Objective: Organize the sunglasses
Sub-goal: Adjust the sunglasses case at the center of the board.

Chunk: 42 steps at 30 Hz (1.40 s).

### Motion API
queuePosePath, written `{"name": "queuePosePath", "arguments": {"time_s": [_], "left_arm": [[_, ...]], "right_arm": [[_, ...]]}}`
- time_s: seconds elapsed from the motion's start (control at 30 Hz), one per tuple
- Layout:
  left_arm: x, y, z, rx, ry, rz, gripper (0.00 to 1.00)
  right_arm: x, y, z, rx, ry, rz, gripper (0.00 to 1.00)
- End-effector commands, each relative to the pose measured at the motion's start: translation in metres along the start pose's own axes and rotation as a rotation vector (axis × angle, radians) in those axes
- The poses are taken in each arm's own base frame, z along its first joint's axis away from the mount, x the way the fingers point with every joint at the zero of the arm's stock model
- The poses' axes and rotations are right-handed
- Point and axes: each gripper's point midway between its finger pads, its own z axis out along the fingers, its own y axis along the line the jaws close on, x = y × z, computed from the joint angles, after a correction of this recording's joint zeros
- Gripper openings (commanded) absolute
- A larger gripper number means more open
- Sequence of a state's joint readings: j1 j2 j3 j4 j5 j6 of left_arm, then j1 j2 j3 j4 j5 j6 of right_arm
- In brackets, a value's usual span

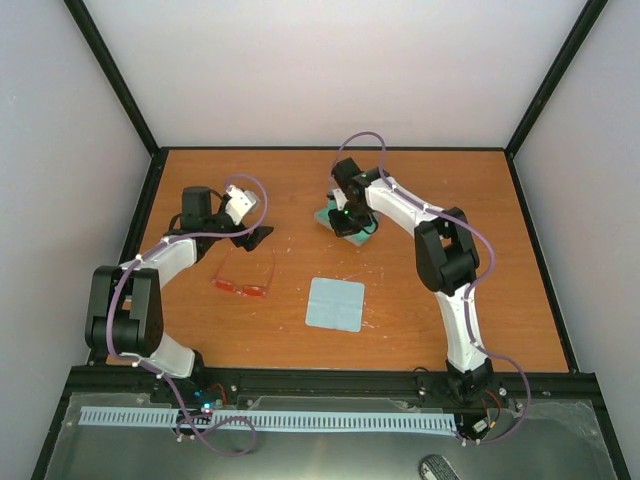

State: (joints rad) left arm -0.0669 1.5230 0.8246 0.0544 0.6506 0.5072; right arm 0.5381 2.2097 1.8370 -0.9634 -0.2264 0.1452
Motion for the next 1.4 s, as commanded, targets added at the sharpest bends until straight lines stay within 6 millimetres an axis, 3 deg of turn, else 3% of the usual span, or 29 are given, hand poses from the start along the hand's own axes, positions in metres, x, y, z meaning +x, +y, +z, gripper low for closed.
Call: {"name": "queuePosePath", "arguments": {"time_s": [0.0, 0.17, 0.3, 0.43, 0.5, 0.67, 0.8, 1.1, 1.37], "left_arm": [[-0.009, 0.002, -0.002, -0.002, -0.025, 0.024, 0.99], [-0.010, 0.002, -0.003, -0.002, -0.031, 0.019, 1.00], [-0.010, 0.002, -0.002, -0.002, -0.033, 0.023, 1.00], [-0.010, 0.000, -0.001, 0.008, -0.042, 0.023, 0.99], [-0.012, 0.001, -0.001, 0.008, -0.043, 0.021, 1.00], [-0.013, 0.002, 0.000, 0.012, -0.048, 0.025, 1.00], [-0.016, 0.002, -0.001, 0.013, -0.057, 0.026, 1.00], [-0.013, 0.002, -0.002, 0.004, -0.048, 0.026, 1.00], [-0.012, 0.004, -0.002, -0.009, -0.041, 0.024, 1.00]], "right_arm": [[-0.016, -0.008, -0.017, 0.058, -0.068, 0.012, 0.03], [0.000, -0.010, 0.006, 0.045, 0.008, 0.009, 0.03], [0.023, -0.018, 0.024, 0.059, 0.087, 0.023, 0.03], [0.038, -0.015, 0.031, 0.020, 0.109, 0.028, 0.03], [0.026, -0.004, 0.014, -0.013, 0.029, 0.015, 0.03], [-0.016, 0.017, -0.056, -0.044, -0.210, -0.006, 0.03], [-0.042, 0.014, -0.079, -0.006, -0.328, 0.032, 0.03], [-0.062, -0.020, -0.044, 0.161, -0.276, 0.143, 0.03], [-0.062, -0.034, -0.012, 0.208, -0.216, 0.173, 0.03]]}}
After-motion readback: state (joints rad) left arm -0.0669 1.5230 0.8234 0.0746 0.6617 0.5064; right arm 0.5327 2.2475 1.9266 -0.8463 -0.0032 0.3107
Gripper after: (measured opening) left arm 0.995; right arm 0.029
